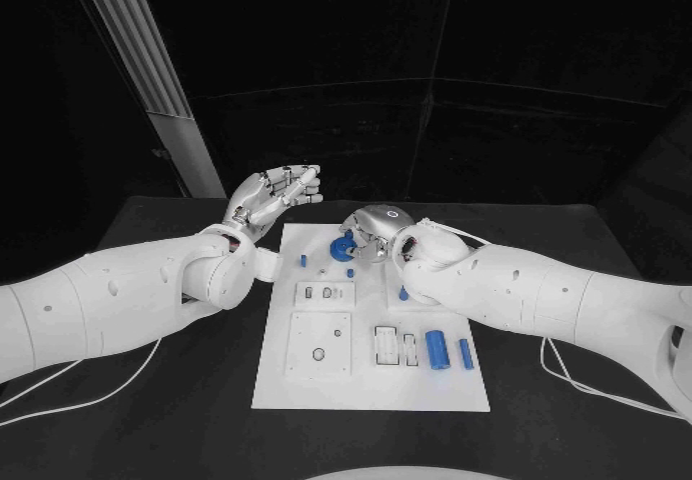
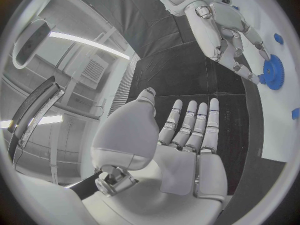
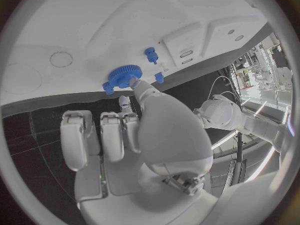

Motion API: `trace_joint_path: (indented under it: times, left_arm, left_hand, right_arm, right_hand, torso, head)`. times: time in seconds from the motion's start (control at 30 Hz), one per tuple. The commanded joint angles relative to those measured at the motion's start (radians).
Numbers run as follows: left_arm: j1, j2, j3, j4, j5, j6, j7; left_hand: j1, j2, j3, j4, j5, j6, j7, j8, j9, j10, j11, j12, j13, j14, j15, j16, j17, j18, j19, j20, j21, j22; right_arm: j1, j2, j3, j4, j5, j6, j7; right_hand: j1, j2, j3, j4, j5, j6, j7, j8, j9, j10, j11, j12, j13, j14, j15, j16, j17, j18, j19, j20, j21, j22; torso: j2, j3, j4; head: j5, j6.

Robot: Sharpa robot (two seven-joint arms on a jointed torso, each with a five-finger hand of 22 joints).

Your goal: Assemble the parts on the task board

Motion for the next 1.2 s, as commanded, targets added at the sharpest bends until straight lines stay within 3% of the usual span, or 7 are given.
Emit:
trace_joint_path:
  times: [0.03,0.27,0.4,0.5,0.73,0.97,1.2]
  left_arm:
    - [0.002,0.000,0.001,0.001,0.000,0.006,0.200]
    - [0.002,0.000,0.001,0.000,0.000,0.006,0.200]
    - [0.001,0.002,0.001,-0.002,0.000,0.007,0.201]
    - [0.001,0.002,0.001,-0.007,0.000,0.007,0.201]
    - [0.000,0.014,0.001,-0.031,0.000,0.008,0.201]
    - [-0.006,0.031,0.001,-0.060,0.000,0.009,0.202]
    - [-0.016,0.047,0.001,-0.080,0.000,0.013,0.203]
  left_hand:
    - [0.003,0.007,-0.004,0.000,0.002,-0.010,0.111,0.003,0.000,-0.006,0.003,-0.002,0.001,-0.005,0.002,0.001,0.002,-0.010,-0.006,0.003,-0.003,-0.001]
    - [0.003,0.007,-0.005,0.000,0.002,-0.011,0.111,0.004,0.001,-0.006,0.003,-0.002,0.001,-0.006,0.002,0.002,0.002,-0.011,-0.007,0.003,-0.003,-0.001]
    - [0.003,0.007,-0.005,0.000,0.002,-0.011,0.111,0.004,0.001,-0.006,0.003,-0.002,0.001,-0.006,0.002,0.002,0.002,-0.011,-0.007,0.003,-0.003,-0.001]
    - [0.003,0.007,-0.005,0.000,0.002,-0.011,0.111,0.004,0.001,-0.006,0.003,-0.002,0.001,-0.006,0.002,0.002,0.002,-0.011,-0.007,0.003,-0.003,-0.001]
    - [0.004,0.008,-0.005,0.000,0.003,-0.012,0.111,0.005,0.001,-0.006,0.003,-0.002,0.001,-0.006,0.002,0.002,0.002,-0.011,-0.007,0.003,-0.003,-0.001]
    - [0.004,0.008,-0.005,0.000,0.003,-0.012,0.111,0.005,0.001,-0.006,0.003,-0.002,0.001,-0.006,0.002,0.002,0.002,-0.011,-0.007,0.003,-0.003,-0.001]
    - [0.004,0.008,-0.005,0.000,0.003,-0.012,0.111,0.006,0.001,-0.007,0.003,-0.002,0.001,-0.006,0.002,0.002,0.002,-0.011,-0.008,0.003,-0.003,-0.002]
  right_arm:
    - [0.002,0.001,0.000,0.002,-0.006,-0.002,0.000]
    - [0.002,-0.002,0.000,0.006,-0.006,-0.028,0.014]
    - [0.002,-0.015,0.000,0.017,0.000,-0.100,0.050]
    - [0.003,-0.047,0.001,0.059,0.046,-0.180,0.096]
    - [0.028,-0.176,0.001,0.207,0.233,-0.276,0.166]
    - [0.052,-0.337,0.001,0.332,0.349,-0.260,0.222]
    - [0.056,-0.453,-0.001,0.363,0.374,-0.221,0.257]
  right_hand:
    - [-0.010,-0.001,0.000,-0.004,-0.006,-0.007,0.000,-0.005,-0.001,0.104,-0.007,0.003,0.263,0.104,-0.008,0.002,0.263,-0.015,0.106,-0.007,0.003,0.263]
    - [-0.012,0.000,-0.001,-0.004,-0.006,0.006,-0.001,0.000,0.002,0.104,-0.009,0.003,0.263,0.104,-0.010,0.002,0.263,-0.015,0.106,-0.009,0.003,0.263]
    - [-0.027,0.004,-0.007,0.002,-0.007,0.051,0.004,0.019,0.010,0.104,-0.006,0.003,0.263,0.104,-0.014,0.002,0.263,-0.015,0.106,-0.015,0.003,0.263]
    - [-0.056,0.007,-0.017,0.021,-0.011,0.106,0.017,0.042,0.019,0.104,0.005,0.003,0.263,0.104,-0.009,0.002,0.263,-0.015,0.106,-0.013,0.003,0.263]
    - [-0.096,0.014,-0.042,0.053,-0.065,0.219,0.044,0.081,0.036,0.104,0.030,0.003,0.263,0.104,0.010,0.002,0.263,-0.015,0.106,0.002,0.003,0.263]
    - [-0.108,0.014,-0.066,0.076,-0.134,0.208,0.043,0.054,0.026,0.104,0.031,0.003,0.263,0.104,0.015,0.002,0.263,-0.015,0.106,0.011,0.003,0.263]
    - [-0.104,0.013,-0.092,0.096,-0.170,0.176,0.031,0.023,0.015,0.104,0.019,0.003,0.263,0.104,0.011,0.002,0.263,-0.015,0.106,0.009,0.003,0.263]
  torso:
    - [0.000,-0.0002,0.0004]
    - [0.000,0.0000,0.0003]
    - [0.000,0.0007,0.0012]
    - [-0.002,0.0010,-0.0001]
    - [-0.006,-0.0009,-0.0033]
    - [-0.017,-0.0002,-0.0118]
    - [-0.026,0.0047,-0.0201]
  head:
    - [0.000,0.000]
    - [-0.001,0.000]
    - [0.000,0.002]
    - [0.003,0.002]
    - [0.004,0.002]
    - [0.001,0.000]
    - [-0.027,0.002]
